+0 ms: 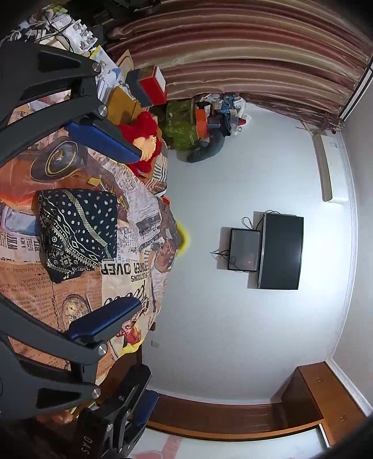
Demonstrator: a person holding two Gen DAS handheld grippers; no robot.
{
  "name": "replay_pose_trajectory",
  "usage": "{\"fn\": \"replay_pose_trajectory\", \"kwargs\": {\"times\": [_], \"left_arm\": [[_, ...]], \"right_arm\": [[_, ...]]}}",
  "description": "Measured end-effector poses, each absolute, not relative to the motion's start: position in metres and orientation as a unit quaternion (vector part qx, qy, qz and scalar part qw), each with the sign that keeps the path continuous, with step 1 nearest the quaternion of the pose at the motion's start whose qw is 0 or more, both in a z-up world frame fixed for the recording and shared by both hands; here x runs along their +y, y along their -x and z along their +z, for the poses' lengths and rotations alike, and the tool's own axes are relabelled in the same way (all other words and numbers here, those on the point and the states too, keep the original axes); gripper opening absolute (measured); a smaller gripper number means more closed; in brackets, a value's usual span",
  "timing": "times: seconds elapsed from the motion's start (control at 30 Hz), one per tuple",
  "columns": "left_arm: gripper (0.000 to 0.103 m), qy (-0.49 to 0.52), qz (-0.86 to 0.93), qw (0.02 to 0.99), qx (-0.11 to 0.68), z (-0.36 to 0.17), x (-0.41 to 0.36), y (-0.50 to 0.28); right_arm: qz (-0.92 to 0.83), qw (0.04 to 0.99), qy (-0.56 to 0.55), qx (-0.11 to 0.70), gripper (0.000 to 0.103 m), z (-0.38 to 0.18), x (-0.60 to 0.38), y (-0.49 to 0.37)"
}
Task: Fold large clothes
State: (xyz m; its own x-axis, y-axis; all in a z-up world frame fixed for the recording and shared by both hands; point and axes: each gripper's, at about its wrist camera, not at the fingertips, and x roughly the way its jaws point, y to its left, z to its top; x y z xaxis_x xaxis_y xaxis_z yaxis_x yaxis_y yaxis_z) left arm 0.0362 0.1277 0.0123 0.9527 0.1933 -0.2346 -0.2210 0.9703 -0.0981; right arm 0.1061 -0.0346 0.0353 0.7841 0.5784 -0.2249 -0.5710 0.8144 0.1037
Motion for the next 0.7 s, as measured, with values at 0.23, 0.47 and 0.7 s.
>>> {"fn": "replay_pose_trajectory", "kwargs": {"times": [0.23,0.47,0.7], "left_arm": [[0.096,0.062,0.099,0.986,0.118,0.01,0.129,-0.038],[0.096,0.069,0.089,0.986,0.122,0.011,0.135,-0.039],[0.096,0.085,0.075,0.985,0.128,0.011,0.141,-0.041]], "right_arm": [[0.302,0.944,-0.018,0.13,0.103,0.033,-0.036,-0.108],[0.301,0.945,-0.018,0.128,0.103,0.033,-0.036,-0.108],[0.301,0.945,-0.018,0.127,0.103,0.033,-0.037,-0.108]]}}
